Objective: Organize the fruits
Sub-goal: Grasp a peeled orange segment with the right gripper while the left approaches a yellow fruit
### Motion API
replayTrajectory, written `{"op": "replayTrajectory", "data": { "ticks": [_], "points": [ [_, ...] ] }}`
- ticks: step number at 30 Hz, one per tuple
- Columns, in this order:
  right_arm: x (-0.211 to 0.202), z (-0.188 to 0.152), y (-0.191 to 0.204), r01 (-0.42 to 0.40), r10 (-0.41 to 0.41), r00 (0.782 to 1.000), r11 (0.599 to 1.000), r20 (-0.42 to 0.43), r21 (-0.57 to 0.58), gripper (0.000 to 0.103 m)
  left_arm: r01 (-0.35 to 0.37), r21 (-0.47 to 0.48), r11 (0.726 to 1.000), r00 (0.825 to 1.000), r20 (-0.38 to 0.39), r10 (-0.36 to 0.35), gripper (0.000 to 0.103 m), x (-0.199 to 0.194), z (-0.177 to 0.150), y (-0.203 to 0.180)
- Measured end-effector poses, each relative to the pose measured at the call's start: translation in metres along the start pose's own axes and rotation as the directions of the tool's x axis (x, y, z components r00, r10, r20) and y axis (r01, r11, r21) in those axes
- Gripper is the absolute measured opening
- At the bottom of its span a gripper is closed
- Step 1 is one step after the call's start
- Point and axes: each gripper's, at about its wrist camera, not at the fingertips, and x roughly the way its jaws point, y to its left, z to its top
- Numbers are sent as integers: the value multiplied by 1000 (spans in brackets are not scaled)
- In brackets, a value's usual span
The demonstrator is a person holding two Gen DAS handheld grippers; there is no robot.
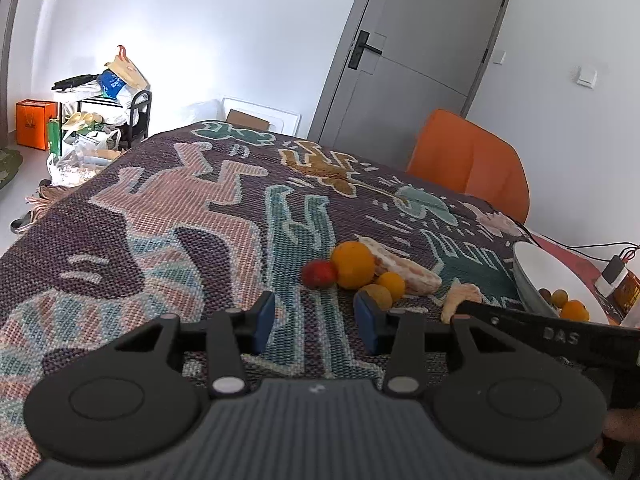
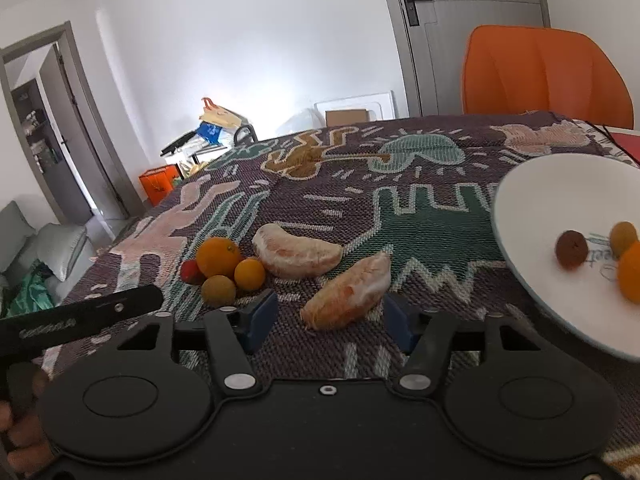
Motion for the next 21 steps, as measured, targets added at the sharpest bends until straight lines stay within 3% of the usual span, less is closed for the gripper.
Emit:
{"op": "replayTrajectory", "data": {
  "ticks": [16, 21],
  "points": [
    [33, 4, 12, 88, -89, 996, 990, -8, -106, 55, 4, -11, 1000, 1000, -7, -4, 43, 3, 0, 1],
    [28, 2, 10, 111, -112, 994, 987, -4, -115, 50, 5, -3, 1000, 1000, -6, -5, 43, 5, 1, -3]
  ]
}}
